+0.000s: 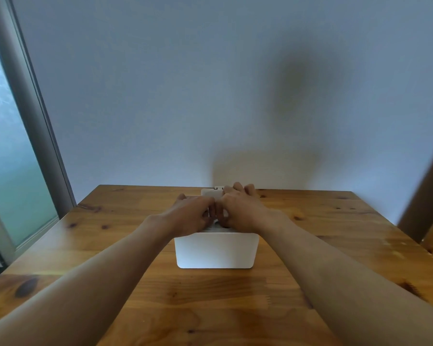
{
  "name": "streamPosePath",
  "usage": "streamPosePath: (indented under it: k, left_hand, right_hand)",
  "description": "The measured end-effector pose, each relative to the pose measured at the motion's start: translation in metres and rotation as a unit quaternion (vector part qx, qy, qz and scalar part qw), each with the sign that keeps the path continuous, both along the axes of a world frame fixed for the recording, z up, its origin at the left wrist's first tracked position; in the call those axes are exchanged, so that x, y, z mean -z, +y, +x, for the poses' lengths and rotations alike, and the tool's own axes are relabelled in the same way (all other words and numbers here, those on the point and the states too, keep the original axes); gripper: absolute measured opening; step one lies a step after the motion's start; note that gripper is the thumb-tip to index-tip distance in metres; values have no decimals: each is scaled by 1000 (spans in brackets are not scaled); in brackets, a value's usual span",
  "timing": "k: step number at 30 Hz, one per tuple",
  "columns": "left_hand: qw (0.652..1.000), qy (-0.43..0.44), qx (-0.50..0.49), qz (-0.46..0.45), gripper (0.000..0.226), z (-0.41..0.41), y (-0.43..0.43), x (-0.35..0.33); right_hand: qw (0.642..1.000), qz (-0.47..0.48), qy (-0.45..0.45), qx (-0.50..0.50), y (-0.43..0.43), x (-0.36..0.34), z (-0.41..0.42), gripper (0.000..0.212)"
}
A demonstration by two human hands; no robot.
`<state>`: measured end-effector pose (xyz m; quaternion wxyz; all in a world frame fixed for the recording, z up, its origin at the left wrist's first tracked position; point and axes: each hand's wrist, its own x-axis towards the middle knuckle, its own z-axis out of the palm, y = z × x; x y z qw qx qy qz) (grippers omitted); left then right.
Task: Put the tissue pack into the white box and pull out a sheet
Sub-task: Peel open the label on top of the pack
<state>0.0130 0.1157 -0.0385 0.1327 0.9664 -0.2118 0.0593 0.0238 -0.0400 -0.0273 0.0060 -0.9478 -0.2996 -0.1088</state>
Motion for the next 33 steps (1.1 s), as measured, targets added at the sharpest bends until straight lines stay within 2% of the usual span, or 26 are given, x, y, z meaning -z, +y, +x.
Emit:
streamPosePath:
  k: [5,13,17,24,29,33]
  left_hand:
    - [1000,1,-9,9,8,3,0,1]
    - [1000,1,-9,15,10,7,0,4]
    - [1000,4,-17,14,15,9,0,6]
    - [1000,-5,-10,15,10,7,0,5]
    - [1000,-4,-10,20,23,7,1,5]
    - [1000,-3,-9,18,19,7,1,6]
  right_hand:
    - [999,-38,32,-13,-2,-5,5,12]
    - [997,-71,-3,-40,0,-6,2,8]
    - [994,-88,-4,-58,2,-11,-4,21]
    - [990,-125,-10,-63,5,-5,3,17]
    - [983,-168,-1,-72,9,-7,5,30]
    - [978,-194,1,-80,8,-9,5,18]
